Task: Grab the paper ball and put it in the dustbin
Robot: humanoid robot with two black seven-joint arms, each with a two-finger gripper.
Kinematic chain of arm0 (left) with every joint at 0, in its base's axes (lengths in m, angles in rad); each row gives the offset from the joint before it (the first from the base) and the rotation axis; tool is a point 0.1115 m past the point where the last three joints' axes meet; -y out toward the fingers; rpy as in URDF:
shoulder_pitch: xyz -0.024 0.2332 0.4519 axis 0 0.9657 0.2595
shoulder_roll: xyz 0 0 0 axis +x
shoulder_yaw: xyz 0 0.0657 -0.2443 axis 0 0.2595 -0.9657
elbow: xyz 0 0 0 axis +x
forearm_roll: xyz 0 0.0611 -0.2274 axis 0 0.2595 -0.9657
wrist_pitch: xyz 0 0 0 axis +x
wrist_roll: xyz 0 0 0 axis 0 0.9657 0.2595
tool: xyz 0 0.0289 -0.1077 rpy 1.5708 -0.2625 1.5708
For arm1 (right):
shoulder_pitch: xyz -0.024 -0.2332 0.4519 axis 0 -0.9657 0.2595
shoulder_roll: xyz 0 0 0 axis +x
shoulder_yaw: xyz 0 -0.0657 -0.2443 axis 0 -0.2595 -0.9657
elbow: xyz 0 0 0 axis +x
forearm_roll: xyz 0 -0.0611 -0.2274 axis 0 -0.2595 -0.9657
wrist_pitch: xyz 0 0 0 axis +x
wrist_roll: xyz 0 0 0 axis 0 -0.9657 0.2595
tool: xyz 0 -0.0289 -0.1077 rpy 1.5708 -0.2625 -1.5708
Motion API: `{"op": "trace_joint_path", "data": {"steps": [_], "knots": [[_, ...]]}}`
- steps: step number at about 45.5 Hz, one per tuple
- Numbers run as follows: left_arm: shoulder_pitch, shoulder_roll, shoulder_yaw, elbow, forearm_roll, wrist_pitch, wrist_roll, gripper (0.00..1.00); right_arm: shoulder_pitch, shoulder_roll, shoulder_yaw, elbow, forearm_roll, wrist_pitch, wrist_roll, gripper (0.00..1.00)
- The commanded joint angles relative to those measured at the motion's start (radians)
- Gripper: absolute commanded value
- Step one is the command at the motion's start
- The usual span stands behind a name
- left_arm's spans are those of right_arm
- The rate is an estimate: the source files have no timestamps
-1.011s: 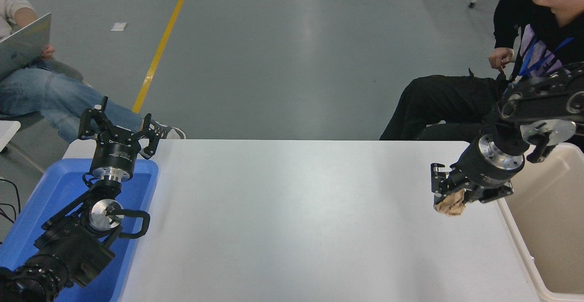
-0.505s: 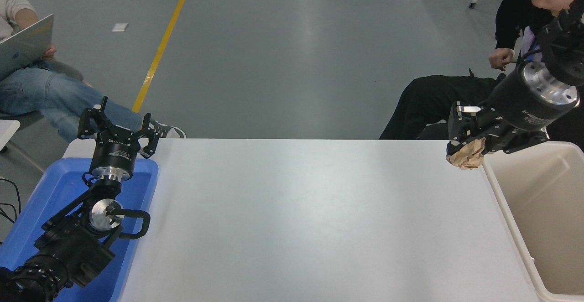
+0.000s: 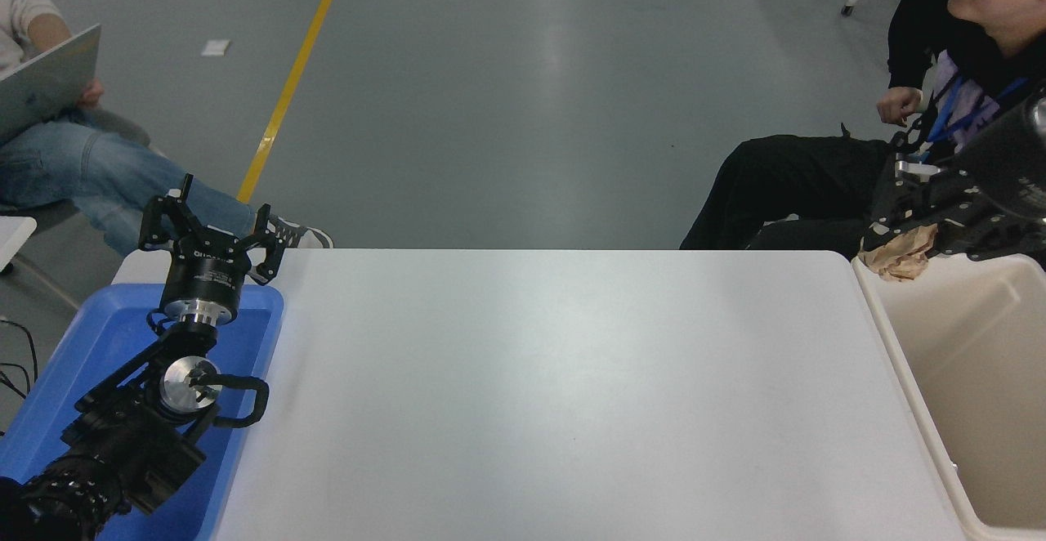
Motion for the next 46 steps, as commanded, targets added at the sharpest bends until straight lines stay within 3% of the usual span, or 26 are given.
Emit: {"op": "trace_joint_path", "data": {"steps": [1, 10, 14, 17, 32, 46], "knots": [[0.0, -0.001, 0.0, -0.001, 0.0, 0.0, -0.001, 0.99, -0.269, -0.122, 0.053, -0.213, -0.047, -0.038, 0.001, 0.0], [0.0, -0.001, 0.0, -0.001, 0.0, 0.0, -0.001, 0.99, -0.631, -0.128, 0.197, -0.328, -0.044, -0.358, 0.001, 0.0], [0.0, -0.001, 0.0, -0.001, 0.0, 0.0, -0.001, 0.99, -0.847, -0.094, 0.275, -0.357, -0.043, -0.614, 0.001, 0.0], [0.0, -0.001, 0.0, 0.001, 0.0, 0.0, -0.001, 0.99, -0.92, -0.051, 0.303, -0.39, -0.043, -0.68, 0.001, 0.0], [0.0, -0.001, -0.001, -0.001, 0.0, 0.0, -0.001, 0.99, -1.328, 0.156, 0.639, -0.839, -0.047, -0.737, 0.004, 0.0], [0.0, -0.001, -0.001, -0.001, 0.0, 0.0, -0.001, 0.99, -1.412, 0.292, 0.671, -1.025, -0.047, -0.834, 0.009, 0.0]]}}
